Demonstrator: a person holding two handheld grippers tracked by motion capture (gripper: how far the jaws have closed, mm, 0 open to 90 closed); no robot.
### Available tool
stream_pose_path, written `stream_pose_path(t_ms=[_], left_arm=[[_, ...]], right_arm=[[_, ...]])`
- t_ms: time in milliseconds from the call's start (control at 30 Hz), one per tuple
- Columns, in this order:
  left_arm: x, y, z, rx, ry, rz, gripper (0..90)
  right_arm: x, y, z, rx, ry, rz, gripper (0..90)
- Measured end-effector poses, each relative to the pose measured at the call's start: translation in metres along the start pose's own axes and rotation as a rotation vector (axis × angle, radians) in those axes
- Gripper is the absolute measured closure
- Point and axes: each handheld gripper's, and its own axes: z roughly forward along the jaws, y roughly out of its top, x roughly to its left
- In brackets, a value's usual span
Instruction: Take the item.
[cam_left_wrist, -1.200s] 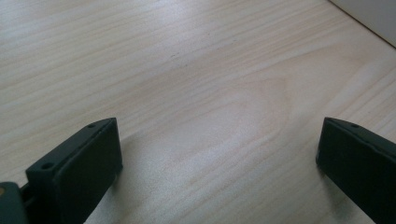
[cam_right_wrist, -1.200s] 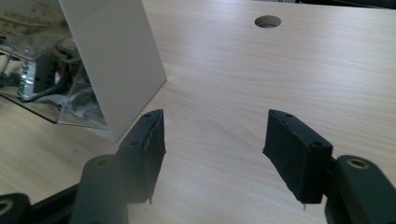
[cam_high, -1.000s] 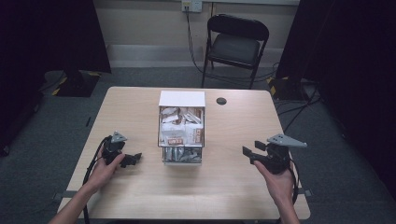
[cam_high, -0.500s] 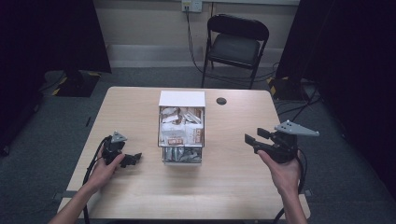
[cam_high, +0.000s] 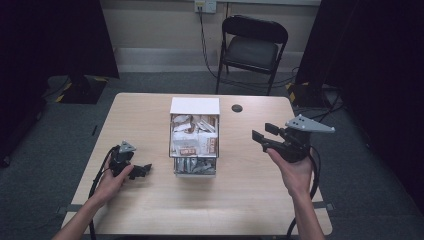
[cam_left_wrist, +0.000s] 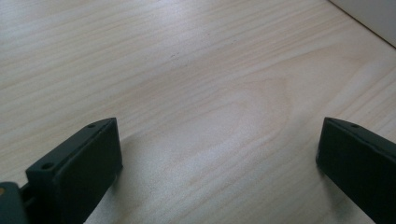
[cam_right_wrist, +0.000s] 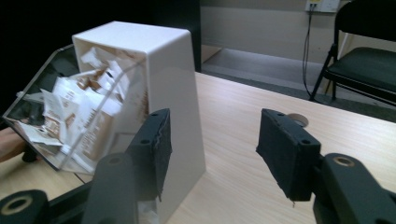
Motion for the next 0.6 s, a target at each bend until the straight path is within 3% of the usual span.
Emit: stream_pose_path(t_ms=[333,600], left_arm=[[0.0,0.0,0.0,0.0,-0.001,-0.001,0.0],[0.0,0.0,0.0,0.0,0.0,0.0,0.0]], right_arm=[[0.013,0.017,0.004,-0.001,0.041,-0.018,44.9],[0.026,0.028,0.001,-0.03,0.125,-0.039,46.5]])
